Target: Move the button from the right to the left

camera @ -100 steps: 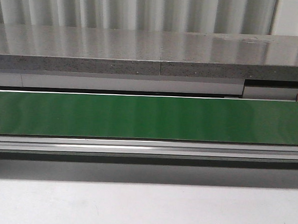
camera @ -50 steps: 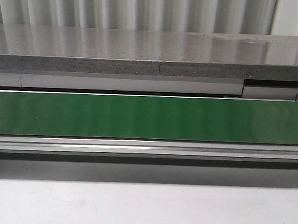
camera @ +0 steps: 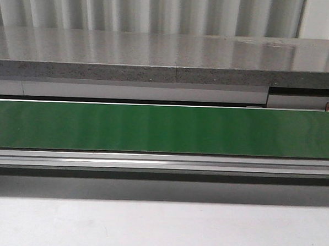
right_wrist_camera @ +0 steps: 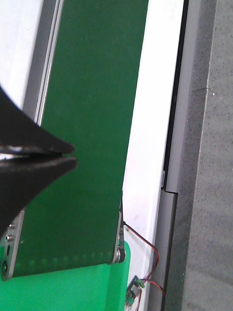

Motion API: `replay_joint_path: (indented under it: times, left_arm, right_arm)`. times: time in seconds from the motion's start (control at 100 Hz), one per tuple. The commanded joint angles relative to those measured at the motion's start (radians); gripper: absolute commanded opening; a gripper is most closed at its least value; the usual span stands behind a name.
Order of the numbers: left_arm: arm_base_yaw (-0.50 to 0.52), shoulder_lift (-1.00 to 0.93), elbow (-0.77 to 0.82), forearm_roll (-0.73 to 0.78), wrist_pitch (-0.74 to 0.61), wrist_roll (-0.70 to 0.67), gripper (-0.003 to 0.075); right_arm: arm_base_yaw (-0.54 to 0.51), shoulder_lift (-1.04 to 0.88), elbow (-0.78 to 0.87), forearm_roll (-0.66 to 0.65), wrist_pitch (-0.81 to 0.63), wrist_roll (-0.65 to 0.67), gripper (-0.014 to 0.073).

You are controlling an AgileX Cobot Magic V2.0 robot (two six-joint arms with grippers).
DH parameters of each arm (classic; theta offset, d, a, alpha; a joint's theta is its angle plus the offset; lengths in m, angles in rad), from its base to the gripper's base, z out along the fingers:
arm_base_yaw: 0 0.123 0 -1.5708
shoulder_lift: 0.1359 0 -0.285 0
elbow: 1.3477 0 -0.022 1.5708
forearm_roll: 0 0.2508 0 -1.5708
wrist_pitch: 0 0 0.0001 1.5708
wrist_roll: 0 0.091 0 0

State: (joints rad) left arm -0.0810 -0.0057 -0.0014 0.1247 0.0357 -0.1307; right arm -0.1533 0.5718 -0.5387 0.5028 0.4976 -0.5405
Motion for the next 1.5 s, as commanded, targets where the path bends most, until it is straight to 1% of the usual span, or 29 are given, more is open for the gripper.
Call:
replay_joint_path:
  times: [0.0, 0.56, 0.64, 0.7, 0.79, 0.87, 0.99, 1.07, 1.11, 1.19, 1.3, 1.49]
  left_arm:
    - [-0.008, -0.034, 0.024, -0.007, -0.082, -0.01, -0.002]
    - [-0.008, -0.034, 0.024, -0.007, -0.082, -0.01, -0.002]
    - [-0.008, -0.034, 0.024, -0.007, -0.082, -0.01, -0.002]
    - [-0.008, -0.034, 0.024, -0.007, -0.082, -0.01, -0.002]
    - [-0.008, -0.034, 0.024, -0.007, -0.082, -0.01, -0.002]
    - [-0.008, -0.034, 0.024, -0.007, -0.082, -0.01, -0.002]
    - [-0.008, -0.034, 0.024, -0.007, -0.082, -0.01, -0.002]
    - [-0.008, -0.034, 0.024, -0.007, -0.082, -0.01, -0.002]
    - [-0.008, -0.034, 0.024, -0.007, -0.082, -0.01, -0.002]
    - [-0.008, -0.034, 0.024, -0.007, -0.082, -0.01, -0.002]
    - [-0.008, -0.034, 0.024, -0.007, -0.082, -0.01, -0.002]
    - [-0.008, -0.034, 0.024, -0.007, -0.082, -0.01, -0.002]
  right_arm:
    - [0.003, 0.0, -0.028, 0.01, -0.059, -0.011, -0.0067]
    - [0.003, 0.0, -0.028, 0.026, -0.06, -0.01, -0.0067]
    - [0.021, -0.001, -0.028, 0.022, -0.067, -0.009, -0.0067]
    - [0.046, -0.005, -0.025, -0.009, -0.074, 0.01, -0.0067]
    - [0.099, -0.032, -0.002, -0.111, -0.127, 0.1, -0.0067]
    - [0.141, -0.071, 0.042, -0.231, -0.209, 0.252, -0.0067]
    - [0.186, -0.147, 0.151, -0.412, -0.337, 0.477, -0.0067]
    - [0.202, -0.205, 0.225, -0.503, -0.415, 0.585, -0.0067]
    - [0.207, -0.23, 0.264, -0.525, -0.441, 0.627, -0.0067]
    - [0.209, -0.285, 0.331, -0.539, -0.498, 0.664, -0.0067]
    - [0.209, -0.358, 0.419, -0.539, -0.546, 0.667, -0.0067]
    - [0.209, -0.496, 0.518, -0.535, -0.584, 0.67, -0.0067]
